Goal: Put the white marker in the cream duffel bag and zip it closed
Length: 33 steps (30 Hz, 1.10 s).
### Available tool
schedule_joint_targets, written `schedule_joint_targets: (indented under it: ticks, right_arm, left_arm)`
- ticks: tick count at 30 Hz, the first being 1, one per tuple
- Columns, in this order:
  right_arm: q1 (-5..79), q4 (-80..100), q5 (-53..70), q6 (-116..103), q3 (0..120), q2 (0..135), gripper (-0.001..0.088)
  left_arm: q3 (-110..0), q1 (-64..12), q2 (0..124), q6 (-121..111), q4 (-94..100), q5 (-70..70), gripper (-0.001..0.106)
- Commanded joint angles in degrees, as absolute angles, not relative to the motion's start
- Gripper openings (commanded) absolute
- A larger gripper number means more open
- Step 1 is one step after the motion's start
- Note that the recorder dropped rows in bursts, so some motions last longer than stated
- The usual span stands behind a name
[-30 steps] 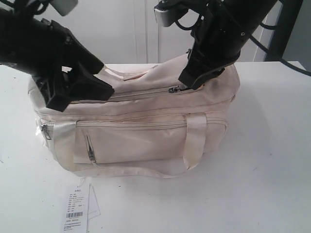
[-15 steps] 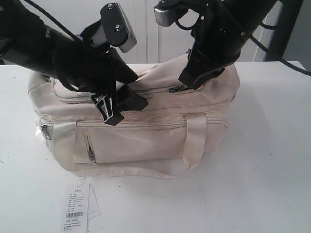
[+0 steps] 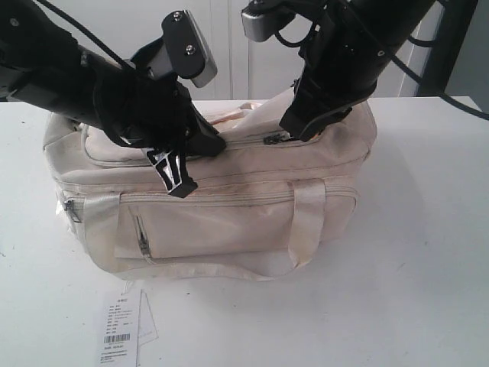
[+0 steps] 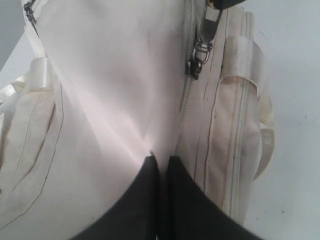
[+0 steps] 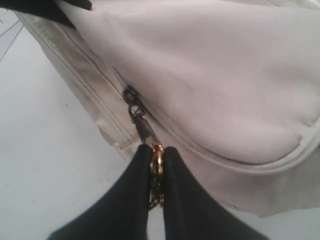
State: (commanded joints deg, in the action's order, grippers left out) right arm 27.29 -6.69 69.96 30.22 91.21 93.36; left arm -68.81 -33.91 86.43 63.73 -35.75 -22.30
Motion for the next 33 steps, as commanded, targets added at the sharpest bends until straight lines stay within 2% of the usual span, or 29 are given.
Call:
schedule_joint_targets:
  ticks: [33]
  right_arm:
    - [25.8, 3.2, 70.0, 28.3, 91.2, 93.4, 0.0000]
  left_arm:
    - [-68.8, -33.8, 85.3, 62.8, -33.6, -27.0, 0.000]
